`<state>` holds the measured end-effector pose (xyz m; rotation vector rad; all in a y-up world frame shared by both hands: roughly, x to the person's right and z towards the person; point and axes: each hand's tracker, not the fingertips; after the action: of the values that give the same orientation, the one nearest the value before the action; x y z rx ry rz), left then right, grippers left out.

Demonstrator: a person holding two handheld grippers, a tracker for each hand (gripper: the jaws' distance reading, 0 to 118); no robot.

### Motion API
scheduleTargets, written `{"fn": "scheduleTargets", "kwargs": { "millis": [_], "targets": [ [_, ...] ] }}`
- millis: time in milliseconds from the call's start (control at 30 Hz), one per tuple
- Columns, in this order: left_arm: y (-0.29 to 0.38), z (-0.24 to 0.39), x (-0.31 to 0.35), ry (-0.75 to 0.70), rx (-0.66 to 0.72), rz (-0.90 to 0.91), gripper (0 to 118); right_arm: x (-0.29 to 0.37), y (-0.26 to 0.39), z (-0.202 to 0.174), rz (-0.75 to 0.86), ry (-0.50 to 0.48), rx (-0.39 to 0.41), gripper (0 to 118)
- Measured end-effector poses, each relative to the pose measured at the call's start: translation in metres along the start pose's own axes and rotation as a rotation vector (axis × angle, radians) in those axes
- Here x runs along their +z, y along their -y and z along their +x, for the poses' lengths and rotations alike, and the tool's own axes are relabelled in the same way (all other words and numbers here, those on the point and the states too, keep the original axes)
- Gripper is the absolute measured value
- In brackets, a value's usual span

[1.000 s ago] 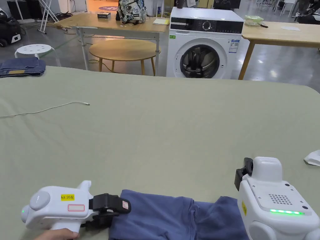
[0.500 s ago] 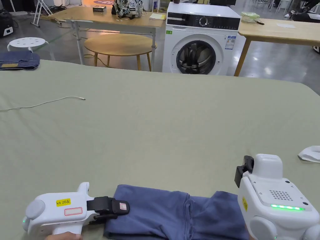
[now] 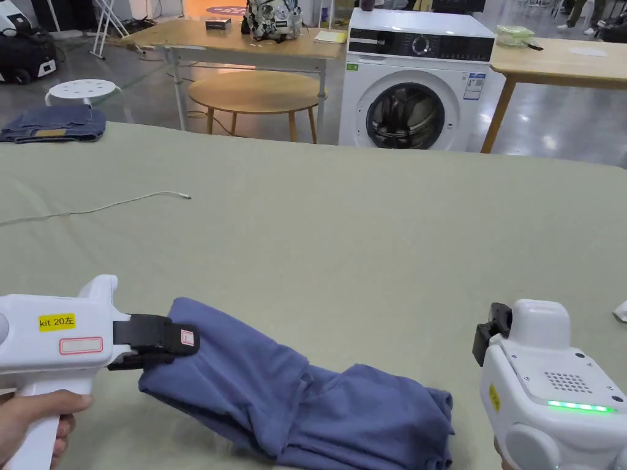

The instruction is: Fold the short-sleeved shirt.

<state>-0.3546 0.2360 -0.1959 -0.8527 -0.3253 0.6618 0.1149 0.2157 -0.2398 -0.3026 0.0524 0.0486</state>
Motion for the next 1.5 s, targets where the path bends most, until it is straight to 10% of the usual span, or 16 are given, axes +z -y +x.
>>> {"fn": "scheduleTargets", "kwargs": {
  "millis": [1200,1267,1367,1500],
  "targets": [
    [0.086,0.167,-0.246,-0.033,-0.309,-0.397,4,0.011,0.003,0.022,-0.025,0.035,-0.035,0],
    [0.088,0.163,-0.254,-0.035,-0.299,-0.405,12,0.009,0.004,0.027,-0.029,0.041,-0.037,0],
    [0.084,0.159,-0.245,0.016,-0.265,-0.402,65,0.011,0.003,0.03,-0.03,0.047,-0.042,0],
    [0.068,0.161,-0.216,0.136,-0.183,-0.383,70,0.011,0.003,0.035,-0.028,0.054,-0.05,0]
  ]
}}
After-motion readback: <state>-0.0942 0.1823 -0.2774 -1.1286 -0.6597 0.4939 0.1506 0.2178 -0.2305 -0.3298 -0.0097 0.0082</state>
